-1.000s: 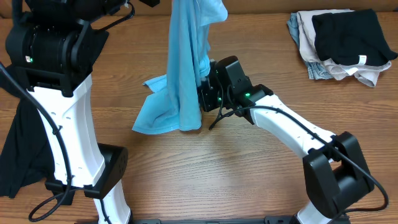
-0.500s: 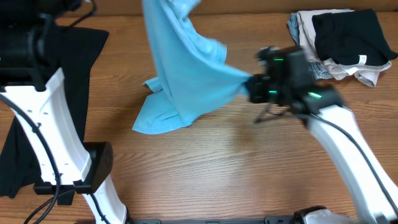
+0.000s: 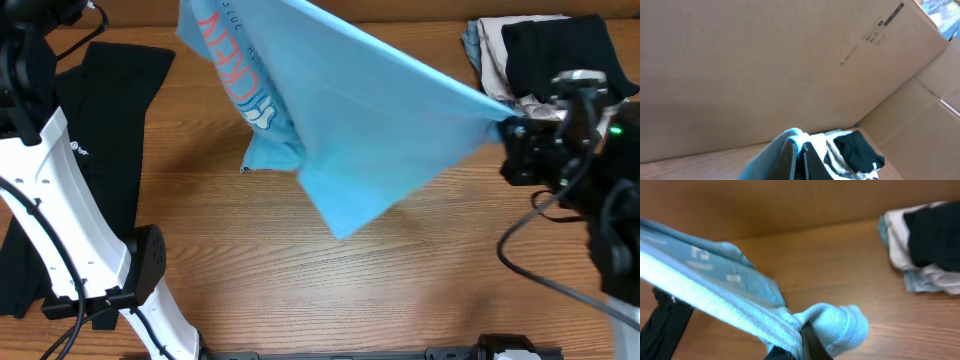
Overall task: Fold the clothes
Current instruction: 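Stretch the T-shirt between both grippers and swing it rightward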
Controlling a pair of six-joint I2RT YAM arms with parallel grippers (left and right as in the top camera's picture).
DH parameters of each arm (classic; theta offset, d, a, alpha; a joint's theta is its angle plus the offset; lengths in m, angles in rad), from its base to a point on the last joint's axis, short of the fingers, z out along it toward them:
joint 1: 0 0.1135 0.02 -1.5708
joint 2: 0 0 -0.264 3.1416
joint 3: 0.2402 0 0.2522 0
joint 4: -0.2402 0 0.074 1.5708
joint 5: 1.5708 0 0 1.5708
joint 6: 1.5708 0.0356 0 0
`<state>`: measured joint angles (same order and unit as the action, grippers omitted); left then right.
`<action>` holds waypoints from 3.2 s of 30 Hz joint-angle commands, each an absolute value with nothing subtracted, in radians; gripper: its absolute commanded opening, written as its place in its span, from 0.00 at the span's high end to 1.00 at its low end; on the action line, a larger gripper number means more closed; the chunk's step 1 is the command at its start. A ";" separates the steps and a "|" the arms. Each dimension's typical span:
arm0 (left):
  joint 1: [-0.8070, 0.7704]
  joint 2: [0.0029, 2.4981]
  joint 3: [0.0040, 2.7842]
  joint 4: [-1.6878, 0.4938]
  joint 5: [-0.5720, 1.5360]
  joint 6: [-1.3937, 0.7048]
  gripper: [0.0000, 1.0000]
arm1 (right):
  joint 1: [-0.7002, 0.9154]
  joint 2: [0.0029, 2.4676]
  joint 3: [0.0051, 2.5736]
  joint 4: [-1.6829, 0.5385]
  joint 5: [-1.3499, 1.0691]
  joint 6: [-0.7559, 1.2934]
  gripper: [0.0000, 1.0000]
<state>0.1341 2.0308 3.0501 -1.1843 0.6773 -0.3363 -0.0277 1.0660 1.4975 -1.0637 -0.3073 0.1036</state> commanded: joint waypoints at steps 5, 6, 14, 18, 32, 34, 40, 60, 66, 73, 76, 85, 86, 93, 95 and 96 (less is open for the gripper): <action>0.153 1.837 3.059 -1.260 0.465 -0.193 0.96 | -0.048 1.044 1.810 -1.209 -0.188 0.044 0.96; 0.153 1.810 3.059 -1.285 0.407 -0.181 0.96 | -0.048 1.044 1.839 -1.225 -0.171 0.044 0.96; 0.153 1.582 3.059 -1.432 0.018 -0.114 0.96 | -0.048 1.044 2.065 -1.338 -0.120 0.032 0.96; 0.153 1.497 3.059 -1.454 -0.106 -0.111 0.96 | -0.048 1.044 2.123 -1.364 -0.120 0.025 0.96; 0.153 1.708 2.900 -1.447 -0.141 -0.073 0.96 | -0.048 1.324 2.120 -1.381 -0.124 -0.062 0.96; 0.153 1.774 2.891 -1.424 -0.141 -0.073 0.96 | -0.048 1.404 2.120 -1.361 -0.125 -0.078 0.96; 0.152 1.978 2.890 -1.253 -0.111 -0.073 0.96 | -0.048 1.639 2.122 -1.164 -0.120 -0.110 0.96; 0.145 2.049 2.910 -1.208 -0.052 -0.055 0.96 | -0.096 1.800 2.238 -0.989 -0.097 -0.136 0.96; 0.145 2.164 2.901 -1.400 -0.051 -0.073 0.96 | -0.096 1.983 2.238 -1.138 -0.099 -0.136 0.96; 0.145 2.263 2.901 -1.568 0.004 -0.092 0.96 | -0.125 2.024 2.238 -1.232 -0.175 -0.136 0.96; 0.145 2.244 2.903 -1.590 0.017 -0.093 0.96 | -0.160 1.988 2.238 -1.265 -0.227 -0.136 0.96; 0.146 2.015 2.903 -1.571 0.018 -0.089 0.96 | -0.302 1.744 2.238 -1.345 -0.316 -0.135 0.96; 0.146 1.986 2.903 -1.567 0.015 -0.089 0.96 | -0.312 1.716 2.238 -1.353 -0.316 -0.135 0.96; 0.145 1.771 2.903 -1.547 -0.120 -0.089 0.96 | -0.398 1.495 2.238 -1.412 -0.317 -0.127 0.96; 0.146 1.717 2.903 -1.547 -0.139 -0.089 0.96 | -0.410 1.443 2.238 -1.424 -0.317 -0.127 0.96; 0.146 1.678 2.903 -1.547 -0.150 -0.089 0.96 | -0.413 1.407 2.238 -1.427 -0.316 -0.127 0.96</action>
<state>0.0982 1.7481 2.8944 -1.5570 0.1070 -0.0784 -0.3519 1.4578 2.2299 -1.4269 -0.4603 -0.1352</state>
